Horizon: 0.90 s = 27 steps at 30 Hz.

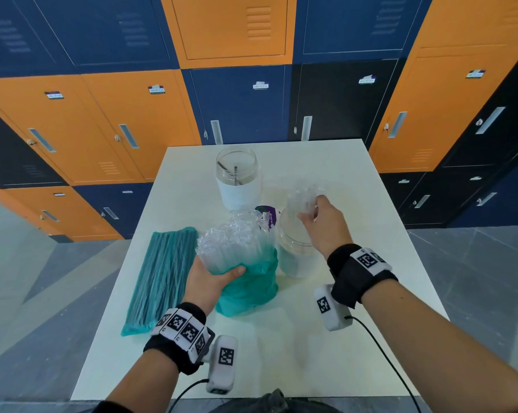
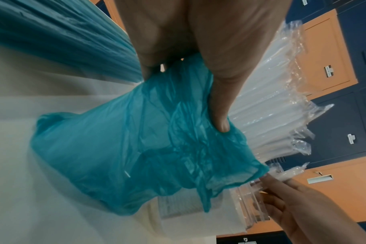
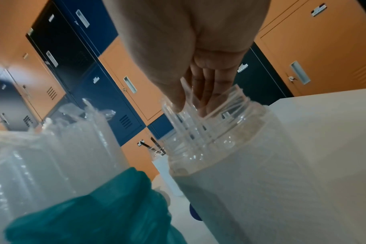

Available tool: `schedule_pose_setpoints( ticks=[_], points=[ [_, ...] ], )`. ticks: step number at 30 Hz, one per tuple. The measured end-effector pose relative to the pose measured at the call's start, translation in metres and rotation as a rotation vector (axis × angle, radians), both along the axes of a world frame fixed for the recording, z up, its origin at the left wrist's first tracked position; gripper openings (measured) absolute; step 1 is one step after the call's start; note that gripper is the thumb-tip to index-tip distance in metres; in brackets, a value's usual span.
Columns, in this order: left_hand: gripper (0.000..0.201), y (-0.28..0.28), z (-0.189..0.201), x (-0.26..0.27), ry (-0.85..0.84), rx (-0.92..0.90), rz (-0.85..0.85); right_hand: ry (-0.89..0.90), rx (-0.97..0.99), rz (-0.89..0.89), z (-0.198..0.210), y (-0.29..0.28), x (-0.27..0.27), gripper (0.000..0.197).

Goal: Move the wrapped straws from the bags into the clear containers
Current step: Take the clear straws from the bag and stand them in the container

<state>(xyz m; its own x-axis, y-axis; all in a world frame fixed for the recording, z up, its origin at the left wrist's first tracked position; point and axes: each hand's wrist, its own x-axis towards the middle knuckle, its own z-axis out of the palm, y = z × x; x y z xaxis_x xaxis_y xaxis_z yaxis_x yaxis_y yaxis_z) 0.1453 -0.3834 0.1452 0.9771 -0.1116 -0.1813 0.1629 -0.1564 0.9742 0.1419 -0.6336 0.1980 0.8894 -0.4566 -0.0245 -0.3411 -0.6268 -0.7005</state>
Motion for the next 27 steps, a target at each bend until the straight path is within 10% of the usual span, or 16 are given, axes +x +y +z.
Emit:
schedule_pose_setpoints(
  ticks=[8,20,27],
  points=[
    [0.075,0.001,-0.001,-0.002,0.003,-0.004,0.0,0.009,0.063,-0.059,-0.007,0.005,-0.002,0.051],
    [0.078,0.004,-0.005,0.001,-0.005,0.008,0.005,-0.382,0.179,0.057,0.011,0.03,-0.021,0.031],
    [0.075,0.002,-0.003,0.0,-0.004,0.012,-0.019,-0.119,0.353,0.278,-0.005,0.067,-0.034,0.054]
  ],
)
